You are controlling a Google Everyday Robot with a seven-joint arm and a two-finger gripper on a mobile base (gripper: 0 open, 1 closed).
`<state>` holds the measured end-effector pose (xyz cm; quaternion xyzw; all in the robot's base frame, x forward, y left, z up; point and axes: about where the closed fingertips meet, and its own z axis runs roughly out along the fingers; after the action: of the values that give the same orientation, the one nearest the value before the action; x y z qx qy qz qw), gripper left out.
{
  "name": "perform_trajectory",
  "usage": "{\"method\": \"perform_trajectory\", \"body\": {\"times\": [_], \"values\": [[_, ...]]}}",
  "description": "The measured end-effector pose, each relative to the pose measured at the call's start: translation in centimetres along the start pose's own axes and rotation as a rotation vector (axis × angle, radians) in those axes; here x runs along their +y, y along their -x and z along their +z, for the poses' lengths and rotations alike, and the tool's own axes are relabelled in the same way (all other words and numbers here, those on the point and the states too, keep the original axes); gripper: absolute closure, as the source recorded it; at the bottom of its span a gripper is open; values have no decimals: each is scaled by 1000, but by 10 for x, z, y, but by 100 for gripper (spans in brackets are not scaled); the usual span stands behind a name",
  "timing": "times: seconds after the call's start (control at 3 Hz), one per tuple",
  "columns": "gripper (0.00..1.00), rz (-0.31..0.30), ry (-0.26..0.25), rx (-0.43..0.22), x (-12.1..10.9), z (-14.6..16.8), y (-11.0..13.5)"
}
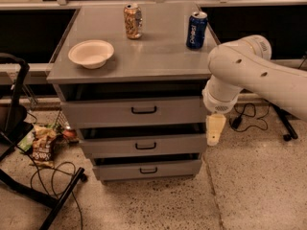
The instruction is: Open top drawer
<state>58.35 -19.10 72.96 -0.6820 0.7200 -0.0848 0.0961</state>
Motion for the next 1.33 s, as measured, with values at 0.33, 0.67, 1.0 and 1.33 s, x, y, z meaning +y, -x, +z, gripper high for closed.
{"method": "perform_trajectory", "body": {"times": [0.33,0.67,1.0,1.33], "values": [[0,-3,12,-13,-20,21,11],[0,-1,26,-28,-34,38,21],[3,8,50,-43,-43,56,29],[29,23,73,-43,-43,68,26]]}}
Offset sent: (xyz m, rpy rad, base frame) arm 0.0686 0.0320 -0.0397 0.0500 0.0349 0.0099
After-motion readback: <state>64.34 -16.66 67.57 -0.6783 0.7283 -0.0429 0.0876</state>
